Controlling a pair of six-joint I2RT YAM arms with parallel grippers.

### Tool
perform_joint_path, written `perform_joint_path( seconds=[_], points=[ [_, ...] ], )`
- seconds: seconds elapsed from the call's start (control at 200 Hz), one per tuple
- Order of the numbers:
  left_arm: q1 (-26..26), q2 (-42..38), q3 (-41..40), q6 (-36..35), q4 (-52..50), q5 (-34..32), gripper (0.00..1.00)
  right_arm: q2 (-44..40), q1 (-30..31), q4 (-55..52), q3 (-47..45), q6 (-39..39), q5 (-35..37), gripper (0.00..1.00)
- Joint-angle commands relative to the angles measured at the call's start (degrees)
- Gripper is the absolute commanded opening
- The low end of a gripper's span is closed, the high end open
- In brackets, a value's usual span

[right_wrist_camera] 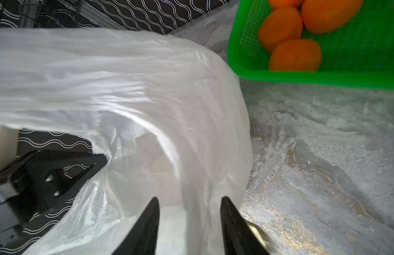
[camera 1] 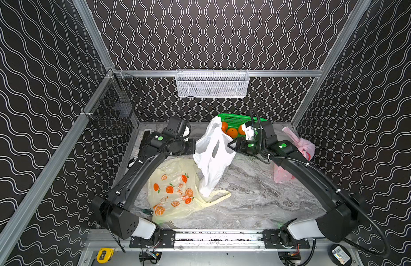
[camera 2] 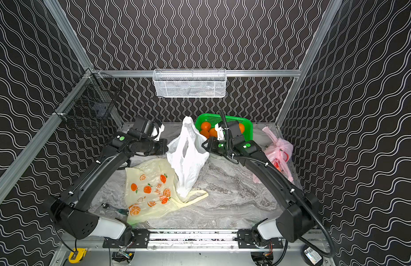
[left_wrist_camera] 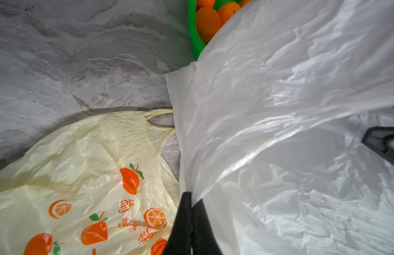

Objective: Place the oranges into plastic bags & tie knots
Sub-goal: Open the plastic bag at the center of the board, then move the basket to the center of the board.

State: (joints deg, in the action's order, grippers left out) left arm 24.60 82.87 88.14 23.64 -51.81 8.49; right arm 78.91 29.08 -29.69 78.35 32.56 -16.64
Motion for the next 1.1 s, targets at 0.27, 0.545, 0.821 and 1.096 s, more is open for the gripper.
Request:
perform_joint_path(
  seconds=[0.27, 0.545, 0.821, 1.096],
  points=[
    [-1.00, -0.83, -4.08, -3.13, 7.10, 4.87, 0.00, -3.35, -7.19, -2.52, 1.32, -5.73, 20.78, 0.79],
    [-3.21, -1.64, -5.86, -3.58, 10.27, 9.64, 0.00, 18.10, -17.74, -0.22, 10.20, -4.77, 8.47, 0.83],
    [-5.22, -3.77, -7.63, -3.40, 12.83, 13.58, 0.00, 40.14, -18.03, -2.12, 28.47, -3.19, 8.08, 0.91],
    [-5.96, -4.91, -8.41, -3.61, 12.06, 12.65, 0.00, 53.83, -17.13, -3.99, 41.93, -2.84, 6.65, 0.92]
  ],
)
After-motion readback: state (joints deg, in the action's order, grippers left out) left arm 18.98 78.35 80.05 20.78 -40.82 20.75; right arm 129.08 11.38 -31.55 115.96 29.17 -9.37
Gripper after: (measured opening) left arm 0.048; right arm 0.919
